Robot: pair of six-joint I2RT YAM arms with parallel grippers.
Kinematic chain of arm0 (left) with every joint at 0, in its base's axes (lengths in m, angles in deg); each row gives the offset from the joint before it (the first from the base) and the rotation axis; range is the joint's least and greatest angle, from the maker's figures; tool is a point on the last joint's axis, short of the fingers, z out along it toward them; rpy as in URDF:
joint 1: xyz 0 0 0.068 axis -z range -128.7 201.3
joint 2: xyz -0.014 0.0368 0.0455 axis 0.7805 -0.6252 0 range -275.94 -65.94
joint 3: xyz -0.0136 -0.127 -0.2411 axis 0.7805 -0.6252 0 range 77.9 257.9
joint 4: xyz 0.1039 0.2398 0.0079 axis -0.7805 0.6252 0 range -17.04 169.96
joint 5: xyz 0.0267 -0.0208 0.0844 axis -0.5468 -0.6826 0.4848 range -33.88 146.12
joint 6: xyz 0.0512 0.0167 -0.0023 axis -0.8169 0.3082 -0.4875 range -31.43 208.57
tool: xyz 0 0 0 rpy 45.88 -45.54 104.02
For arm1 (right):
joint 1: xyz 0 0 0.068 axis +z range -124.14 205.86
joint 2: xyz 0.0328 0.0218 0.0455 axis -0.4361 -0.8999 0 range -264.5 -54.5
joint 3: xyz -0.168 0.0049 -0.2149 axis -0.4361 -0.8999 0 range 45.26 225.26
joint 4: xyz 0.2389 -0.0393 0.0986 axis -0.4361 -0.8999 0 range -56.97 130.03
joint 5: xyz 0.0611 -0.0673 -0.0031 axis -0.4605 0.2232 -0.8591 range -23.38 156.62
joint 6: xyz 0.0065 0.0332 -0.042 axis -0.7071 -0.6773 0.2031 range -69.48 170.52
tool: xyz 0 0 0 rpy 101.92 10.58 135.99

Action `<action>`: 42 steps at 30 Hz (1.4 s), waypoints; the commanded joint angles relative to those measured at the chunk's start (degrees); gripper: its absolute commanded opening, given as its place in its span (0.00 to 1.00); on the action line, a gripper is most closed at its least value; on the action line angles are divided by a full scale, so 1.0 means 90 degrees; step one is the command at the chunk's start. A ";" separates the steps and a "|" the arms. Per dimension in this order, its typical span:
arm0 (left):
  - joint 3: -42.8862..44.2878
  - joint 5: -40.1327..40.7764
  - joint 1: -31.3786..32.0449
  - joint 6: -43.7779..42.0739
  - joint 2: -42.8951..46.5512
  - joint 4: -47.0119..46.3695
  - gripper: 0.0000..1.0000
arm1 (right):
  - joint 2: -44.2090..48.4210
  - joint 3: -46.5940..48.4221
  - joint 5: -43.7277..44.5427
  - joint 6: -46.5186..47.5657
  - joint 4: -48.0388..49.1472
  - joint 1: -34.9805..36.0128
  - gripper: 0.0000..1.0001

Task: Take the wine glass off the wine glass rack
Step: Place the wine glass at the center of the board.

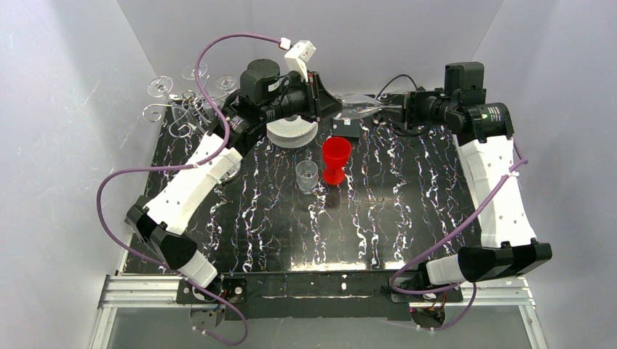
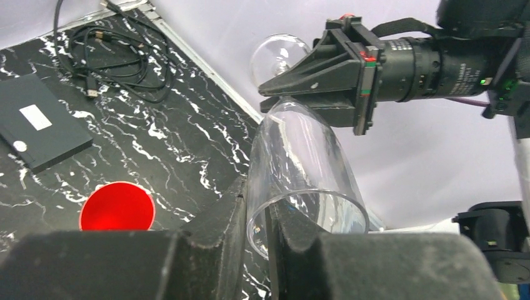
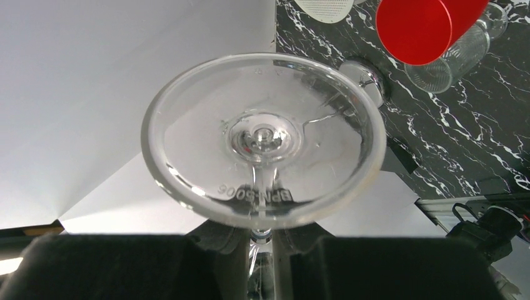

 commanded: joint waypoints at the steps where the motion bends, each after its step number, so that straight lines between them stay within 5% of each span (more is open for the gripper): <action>1: 0.0268 -0.0140 0.0079 -0.0095 0.0124 -0.0127 0.09 | 0.0217 -0.0062 -0.0085 -0.0074 0.0329 -0.0010 0.01; 4: 0.0277 -0.0122 0.0075 -0.0149 0.0155 -0.0034 0.00 | 0.0246 -0.0103 -0.0050 -0.0056 0.0380 -0.0010 0.01; 13: 0.0336 -0.0048 0.0097 -0.0143 0.0139 0.0011 0.00 | 0.0418 -0.0378 -0.0013 0.0042 0.0738 -0.0010 0.03; 18: 0.0330 -0.0042 0.0098 -0.0163 0.0163 0.0033 0.00 | 0.0628 -0.0951 -0.0330 -0.0063 0.1695 -0.0020 0.25; 29: 0.0299 0.0050 0.0101 -0.0190 0.0185 0.0017 0.00 | 0.0647 -0.1034 -0.0478 -0.0042 0.1848 -0.0044 0.76; 42: 0.0447 0.0969 0.0102 -0.0779 0.0246 0.0731 0.00 | 0.0774 -0.1087 -0.0551 0.0395 0.1633 -0.0069 0.85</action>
